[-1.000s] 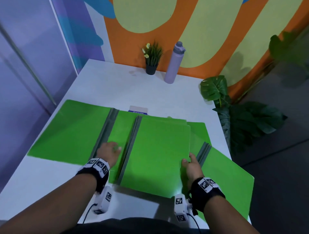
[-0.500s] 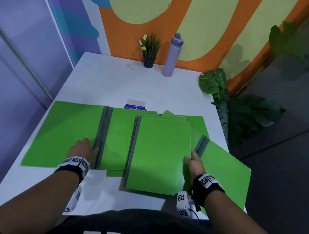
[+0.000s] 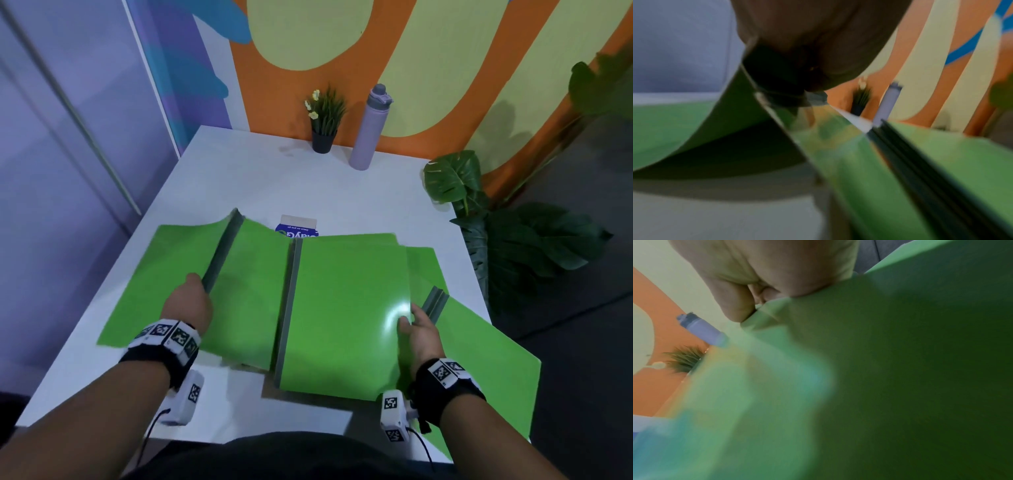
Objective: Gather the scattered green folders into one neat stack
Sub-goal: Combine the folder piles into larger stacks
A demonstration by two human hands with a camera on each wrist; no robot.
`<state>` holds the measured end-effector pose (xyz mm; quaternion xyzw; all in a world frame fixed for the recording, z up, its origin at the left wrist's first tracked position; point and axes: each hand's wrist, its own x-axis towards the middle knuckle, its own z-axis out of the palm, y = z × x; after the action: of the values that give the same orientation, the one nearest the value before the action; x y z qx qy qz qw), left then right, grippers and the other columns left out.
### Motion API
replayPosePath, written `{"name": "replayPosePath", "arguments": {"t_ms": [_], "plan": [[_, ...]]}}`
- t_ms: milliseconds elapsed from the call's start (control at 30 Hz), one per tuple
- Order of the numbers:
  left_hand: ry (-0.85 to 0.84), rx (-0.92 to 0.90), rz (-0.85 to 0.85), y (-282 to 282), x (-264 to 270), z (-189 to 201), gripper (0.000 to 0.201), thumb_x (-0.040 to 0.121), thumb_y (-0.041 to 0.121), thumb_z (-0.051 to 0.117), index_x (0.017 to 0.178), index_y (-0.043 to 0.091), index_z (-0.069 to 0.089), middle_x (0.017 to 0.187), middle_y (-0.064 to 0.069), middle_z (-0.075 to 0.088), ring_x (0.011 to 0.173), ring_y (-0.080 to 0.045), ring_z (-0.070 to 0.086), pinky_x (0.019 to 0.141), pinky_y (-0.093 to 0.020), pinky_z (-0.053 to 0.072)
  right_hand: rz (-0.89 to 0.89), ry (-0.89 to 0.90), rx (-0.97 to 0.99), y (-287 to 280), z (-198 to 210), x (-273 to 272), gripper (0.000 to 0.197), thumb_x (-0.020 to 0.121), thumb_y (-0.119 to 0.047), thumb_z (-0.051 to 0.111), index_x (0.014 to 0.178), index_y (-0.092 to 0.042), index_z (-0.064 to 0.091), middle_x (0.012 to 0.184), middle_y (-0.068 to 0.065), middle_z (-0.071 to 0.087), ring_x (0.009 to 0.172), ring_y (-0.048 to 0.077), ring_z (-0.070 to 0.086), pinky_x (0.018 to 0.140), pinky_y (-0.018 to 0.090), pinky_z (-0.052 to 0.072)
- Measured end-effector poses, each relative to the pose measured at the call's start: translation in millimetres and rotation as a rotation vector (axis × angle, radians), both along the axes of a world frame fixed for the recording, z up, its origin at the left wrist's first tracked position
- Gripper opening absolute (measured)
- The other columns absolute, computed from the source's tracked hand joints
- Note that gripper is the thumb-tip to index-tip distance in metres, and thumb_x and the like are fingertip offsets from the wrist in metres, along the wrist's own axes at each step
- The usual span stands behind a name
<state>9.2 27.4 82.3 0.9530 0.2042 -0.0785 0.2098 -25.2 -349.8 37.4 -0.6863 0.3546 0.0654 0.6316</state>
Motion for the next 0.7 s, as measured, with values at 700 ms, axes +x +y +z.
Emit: {"name": "replayPosePath", "arguments": {"t_ms": [700], "plan": [[0.051,-1.150,0.106,-38.4,-21.2,20.0,0.038,0.097,0.045,0.038,0.118,0.024,0.062,0.109,-0.002,0.072,0.100,-0.023,0.067,0.095,-0.048,0.050,0.118,-0.047,0.188,59.8,29.0,7.1,0.058,0.097,-0.019,0.042,0.146,-0.038,0.017,0.160,0.003,0.009,0.145,0.031,0.013,0.112,0.058,0.015]]}}
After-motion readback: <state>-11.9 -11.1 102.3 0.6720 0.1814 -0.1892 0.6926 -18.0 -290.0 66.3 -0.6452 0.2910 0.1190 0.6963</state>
